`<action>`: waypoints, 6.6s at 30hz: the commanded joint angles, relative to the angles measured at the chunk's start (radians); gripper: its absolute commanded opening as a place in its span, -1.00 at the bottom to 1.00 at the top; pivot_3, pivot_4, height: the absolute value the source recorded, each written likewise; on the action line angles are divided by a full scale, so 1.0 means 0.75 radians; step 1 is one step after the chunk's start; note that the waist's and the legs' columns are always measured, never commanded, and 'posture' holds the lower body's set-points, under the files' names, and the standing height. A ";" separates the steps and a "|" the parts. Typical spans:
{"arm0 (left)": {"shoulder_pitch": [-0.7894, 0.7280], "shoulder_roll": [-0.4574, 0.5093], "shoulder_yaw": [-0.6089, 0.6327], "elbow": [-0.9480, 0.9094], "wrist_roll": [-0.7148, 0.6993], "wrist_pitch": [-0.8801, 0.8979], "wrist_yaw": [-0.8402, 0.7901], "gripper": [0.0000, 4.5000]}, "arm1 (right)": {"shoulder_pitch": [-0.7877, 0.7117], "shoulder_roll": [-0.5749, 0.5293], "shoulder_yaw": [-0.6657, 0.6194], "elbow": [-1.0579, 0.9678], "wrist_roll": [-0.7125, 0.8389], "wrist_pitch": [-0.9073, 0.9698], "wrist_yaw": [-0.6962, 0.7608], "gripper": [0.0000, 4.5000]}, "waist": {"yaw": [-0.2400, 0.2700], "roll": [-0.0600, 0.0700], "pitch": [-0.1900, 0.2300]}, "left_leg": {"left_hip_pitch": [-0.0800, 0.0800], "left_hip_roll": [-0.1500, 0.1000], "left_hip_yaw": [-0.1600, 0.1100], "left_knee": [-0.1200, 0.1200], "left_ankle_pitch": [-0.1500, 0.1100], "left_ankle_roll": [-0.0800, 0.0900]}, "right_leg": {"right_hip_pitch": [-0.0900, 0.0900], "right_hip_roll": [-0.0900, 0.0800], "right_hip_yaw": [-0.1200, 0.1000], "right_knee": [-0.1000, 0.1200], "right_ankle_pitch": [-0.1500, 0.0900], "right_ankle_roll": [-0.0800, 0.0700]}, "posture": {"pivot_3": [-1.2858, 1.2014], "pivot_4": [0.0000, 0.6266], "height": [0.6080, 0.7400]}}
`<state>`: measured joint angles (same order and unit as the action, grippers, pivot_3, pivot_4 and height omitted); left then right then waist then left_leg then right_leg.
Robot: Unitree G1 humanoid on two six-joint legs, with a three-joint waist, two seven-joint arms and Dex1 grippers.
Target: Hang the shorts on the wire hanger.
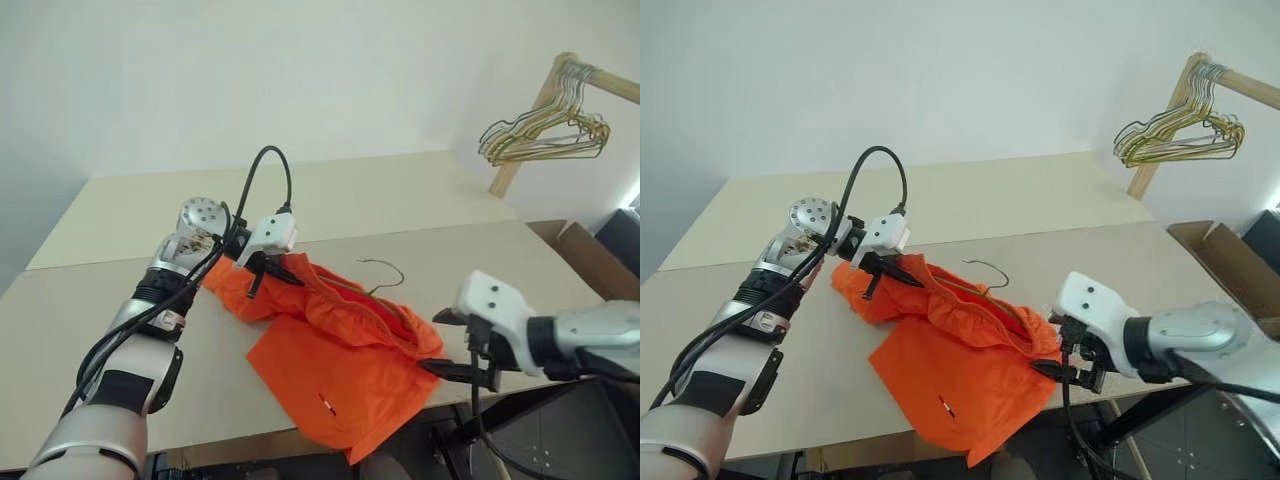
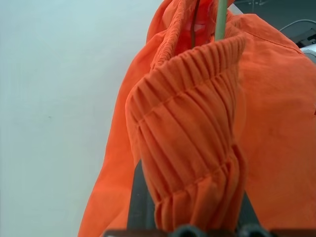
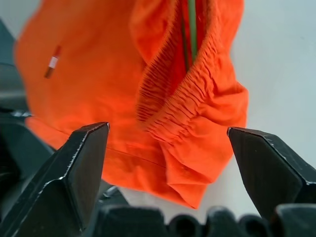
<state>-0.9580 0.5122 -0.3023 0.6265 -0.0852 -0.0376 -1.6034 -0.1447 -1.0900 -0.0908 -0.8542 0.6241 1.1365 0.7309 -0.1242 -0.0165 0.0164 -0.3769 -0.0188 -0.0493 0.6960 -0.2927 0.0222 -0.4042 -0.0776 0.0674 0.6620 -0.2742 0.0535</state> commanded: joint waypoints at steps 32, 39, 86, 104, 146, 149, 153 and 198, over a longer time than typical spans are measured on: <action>-0.013 0.026 0.068 -0.038 -0.033 0.012 -0.013 -1.00 | -0.257 0.244 0.462 0.381 -0.459 -0.369 0.046 -0.99 | -0.001 0.000 0.000 | 0.002 -0.002 0.000 0.000 0.000 0.000 | 0.002 0.001 0.000 -0.002 0.000 0.000 | -0.08 -1.00 1.00; 0.004 0.066 0.040 -0.073 -0.106 0.020 -0.015 -0.86 | -0.338 0.185 0.287 0.404 -0.220 -0.297 0.306 -1.00 | -0.001 0.000 0.000 | 0.003 -0.002 0.000 0.000 0.000 0.000 | 0.002 0.001 0.000 -0.002 0.000 0.000 | -0.08 -1.00 1.00; -0.005 0.097 0.563 -0.445 -0.717 0.593 0.443 0.99 | -0.079 0.311 -0.396 0.394 0.334 0.287 -0.157 -1.00 | 0.013 -0.002 0.000 | 0.002 0.000 -0.001 0.000 0.000 0.001 | 0.002 -0.001 0.001 0.002 0.000 0.000 | -0.09 -1.00 1.00; 0.265 -0.084 0.627 -1.073 -0.968 0.863 0.880 0.99 | -0.556 1.015 -0.944 0.489 -0.147 0.637 -1.453 -1.00 | -0.019 0.020 -0.014 | 0.004 -0.002 0.000 -0.004 0.002 -0.004 | 0.001 -0.002 0.005 0.002 0.000 0.000 | -0.11 -1.00 1.00; 0.272 -0.036 0.580 -1.097 -0.976 0.862 0.859 0.99 | -1.068 0.333 -1.566 1.411 -0.702 0.595 -1.465 -1.00 | -0.070 0.033 -0.016 | 0.034 -0.004 0.007 -0.026 0.001 -0.002 | 0.047 0.003 0.005 -0.027 -0.001 0.000 | -0.11 -1.00 1.00; 0.275 -0.033 0.580 -1.103 -0.979 0.865 0.860 0.99 | -1.065 0.352 -1.536 1.403 -0.729 0.590 -1.440 -1.00 | -0.070 0.032 -0.016 | 0.034 -0.003 0.007 -0.026 0.001 -0.002 | 0.047 0.003 0.005 -0.027 -0.001 0.000 | -0.11 -1.00 1.00; 0.288 -0.028 0.579 -1.120 -0.984 0.870 0.865 1.00 | -1.050 0.375 -1.495 1.379 -0.770 0.546 -1.428 -0.51 | -0.070 0.032 -0.015 | 0.034 -0.003 0.007 -0.026 0.001 -0.002 | 0.047 0.003 0.006 -0.027 -0.001 0.000 | -0.10 -1.00 1.00; 0.934 0.313 0.653 -1.554 -0.704 0.877 1.147 1.00 | -0.193 0.402 -0.014 0.500 -0.285 -0.755 0.023 0.99 | 0.248 0.004 0.011 | 0.026 -0.005 0.000 -0.026 0.003 -0.006 | 0.024 -0.003 0.000 -0.022 0.001 -0.001 | 0.15 -1.00 1.00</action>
<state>-0.2540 0.7342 0.1645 -0.5121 -0.5956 0.6333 -0.7219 -0.2795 -0.7742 -0.0895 -0.4838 0.4300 0.6198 0.7349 0.0616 -0.0135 0.0247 -0.3573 -0.0226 -0.0488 0.6765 -0.2904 0.0175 -0.3863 -0.0786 0.0677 0.6452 -0.2730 0.0521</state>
